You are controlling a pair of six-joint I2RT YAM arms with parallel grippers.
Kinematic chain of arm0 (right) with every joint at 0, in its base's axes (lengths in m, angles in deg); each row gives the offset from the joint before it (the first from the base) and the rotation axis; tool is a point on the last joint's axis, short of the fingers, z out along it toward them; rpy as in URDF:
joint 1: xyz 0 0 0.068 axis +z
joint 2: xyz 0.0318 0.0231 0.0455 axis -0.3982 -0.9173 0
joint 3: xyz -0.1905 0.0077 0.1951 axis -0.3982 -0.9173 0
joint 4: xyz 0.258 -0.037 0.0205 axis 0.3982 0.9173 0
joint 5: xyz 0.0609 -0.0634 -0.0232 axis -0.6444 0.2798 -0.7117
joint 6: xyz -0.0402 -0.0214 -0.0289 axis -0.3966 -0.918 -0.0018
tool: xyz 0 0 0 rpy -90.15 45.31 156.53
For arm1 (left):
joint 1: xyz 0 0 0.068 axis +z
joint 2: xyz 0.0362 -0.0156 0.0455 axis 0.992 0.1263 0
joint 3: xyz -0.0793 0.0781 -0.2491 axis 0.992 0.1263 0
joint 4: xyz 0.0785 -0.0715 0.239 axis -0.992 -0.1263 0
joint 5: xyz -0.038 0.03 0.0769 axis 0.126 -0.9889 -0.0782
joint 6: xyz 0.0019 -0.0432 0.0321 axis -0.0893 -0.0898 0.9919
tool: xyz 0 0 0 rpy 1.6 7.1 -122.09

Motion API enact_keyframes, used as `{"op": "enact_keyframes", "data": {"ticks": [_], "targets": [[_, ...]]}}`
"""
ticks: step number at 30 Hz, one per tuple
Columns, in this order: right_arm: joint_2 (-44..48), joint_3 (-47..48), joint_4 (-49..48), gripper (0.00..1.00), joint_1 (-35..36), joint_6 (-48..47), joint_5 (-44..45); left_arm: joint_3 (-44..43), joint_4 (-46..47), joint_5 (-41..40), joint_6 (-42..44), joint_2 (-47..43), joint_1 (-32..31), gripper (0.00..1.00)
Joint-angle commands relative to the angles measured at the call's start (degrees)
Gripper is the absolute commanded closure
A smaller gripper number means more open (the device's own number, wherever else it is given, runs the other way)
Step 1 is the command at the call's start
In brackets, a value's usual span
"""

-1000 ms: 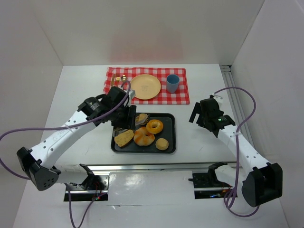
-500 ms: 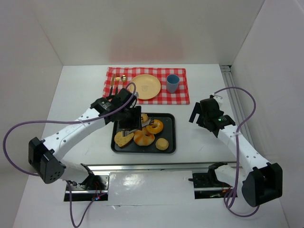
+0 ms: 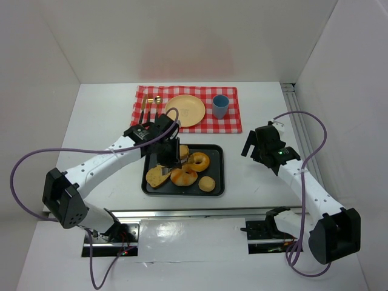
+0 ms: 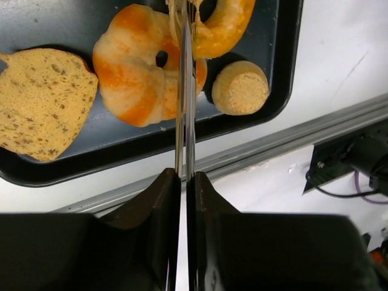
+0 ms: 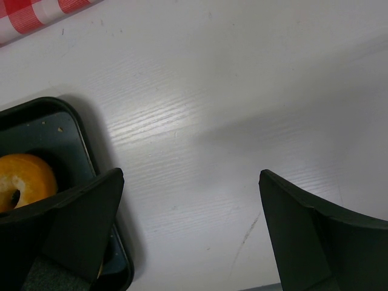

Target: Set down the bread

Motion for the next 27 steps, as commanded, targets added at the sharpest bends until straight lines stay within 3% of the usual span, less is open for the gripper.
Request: {"op": "enact_keyframes", "data": {"ticks": [1,5,11,22,26,27], "targets": [[1.2,1.7,-1.4,0.00,-0.4,0.5,0.8,-4.5,-0.2,2.0,2.3,-1.7,-0.1,0.79],[1.2,1.1,-1.9,0.00,-0.4,0.5,1.3,-11.5,-2.1,0.7,4.0,-0.4,3.5,0.84],[2.2,1.1,-1.9,0.00,-0.4,1.1,1.3,-20.6,-0.4,-2.4,7.7,5.4,9.7,0.84],[3.5,0.9,-1.5,0.00,-0.4,1.7,1.9,-39.1,6.4,-4.4,9.8,29.1,19.0,0.86],[3.5,0.9,-1.5,0.00,-0.4,2.2,1.9,-42.4,7.1,-5.1,9.8,35.0,20.2,0.81],[3.5,0.9,-0.8,0.00,-0.4,2.2,1.9,-42.4,7.1,-5.1,9.8,35.9,20.2,0.76]]}}
